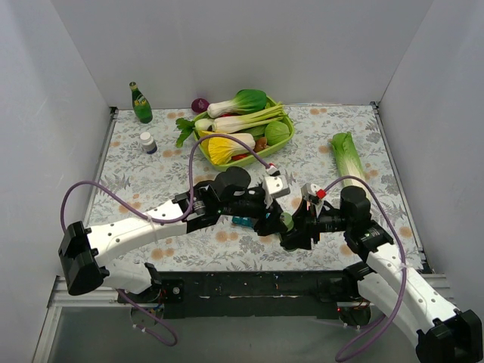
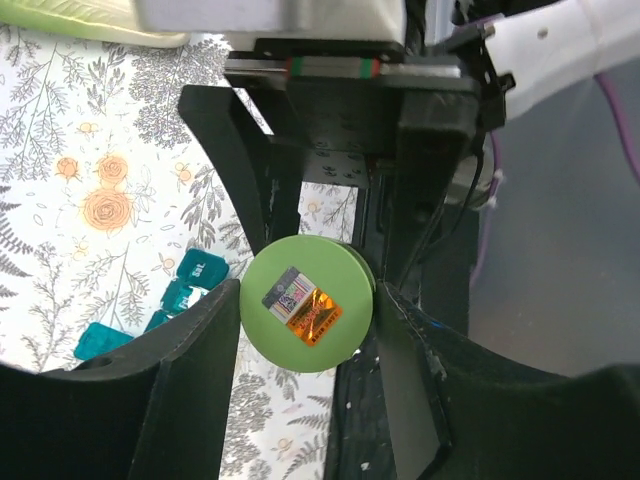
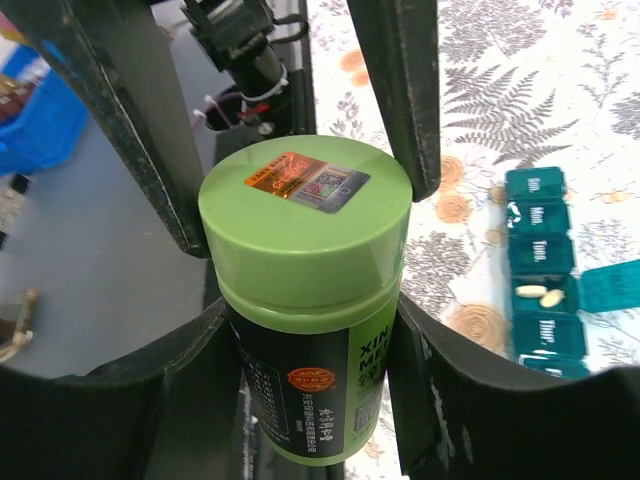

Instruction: Sort the pills into containers

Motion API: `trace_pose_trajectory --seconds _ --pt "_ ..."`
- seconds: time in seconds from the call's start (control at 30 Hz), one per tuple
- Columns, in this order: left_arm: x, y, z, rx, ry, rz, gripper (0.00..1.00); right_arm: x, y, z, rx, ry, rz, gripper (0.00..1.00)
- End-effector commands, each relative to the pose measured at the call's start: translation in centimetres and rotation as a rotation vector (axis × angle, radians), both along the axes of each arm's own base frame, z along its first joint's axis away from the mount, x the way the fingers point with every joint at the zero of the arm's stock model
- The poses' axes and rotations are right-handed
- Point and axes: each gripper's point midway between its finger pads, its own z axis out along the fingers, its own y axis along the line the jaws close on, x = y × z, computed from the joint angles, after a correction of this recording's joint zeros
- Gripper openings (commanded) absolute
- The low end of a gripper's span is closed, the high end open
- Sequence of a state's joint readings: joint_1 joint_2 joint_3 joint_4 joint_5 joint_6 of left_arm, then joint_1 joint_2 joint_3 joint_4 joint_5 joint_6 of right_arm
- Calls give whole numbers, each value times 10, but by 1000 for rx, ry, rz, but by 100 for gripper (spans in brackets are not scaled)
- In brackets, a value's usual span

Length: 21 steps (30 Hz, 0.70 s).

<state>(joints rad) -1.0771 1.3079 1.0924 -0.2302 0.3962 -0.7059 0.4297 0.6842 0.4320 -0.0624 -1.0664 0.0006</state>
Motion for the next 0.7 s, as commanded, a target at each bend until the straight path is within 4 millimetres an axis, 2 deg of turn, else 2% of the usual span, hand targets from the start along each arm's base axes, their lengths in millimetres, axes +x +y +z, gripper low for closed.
trace_pose_trajectory --seconds 0.0,0.07,0.1,0.13,0.2,0.3,0.37,0.5,0.53,0.67 --pt "-28 17 -10 84 -135 -215 8 -2 3 30 120 159 -17 1" --pt "-16 17 15 5 -130 -112 37 -1 2 28 119 160 -23 1" --pt "-9 21 18 -17 -109 -67 57 -1 2 27 115 142 -25 1" --pt "1 20 33 -76 -119 -1 69 -1 1 27 110 136 -27 1" --pt "4 34 59 -177 -61 83 98 0 0 27 102 100 -32 1" --pt "4 47 76 -264 36 152 98 4 -1 31 97 36 -37 1" --pt "4 50 76 -271 120 182 98 5 -1 30 91 25 -42 1" --pt "6 46 66 -233 353 252 98 9 -1 29 79 1 -50 1" --pt "7 40 54 -195 430 273 98 10 -1 30 78 -19 -52 1" --pt "5 29 41 -143 533 268 98 12 -3 27 60 -33 -65 1"
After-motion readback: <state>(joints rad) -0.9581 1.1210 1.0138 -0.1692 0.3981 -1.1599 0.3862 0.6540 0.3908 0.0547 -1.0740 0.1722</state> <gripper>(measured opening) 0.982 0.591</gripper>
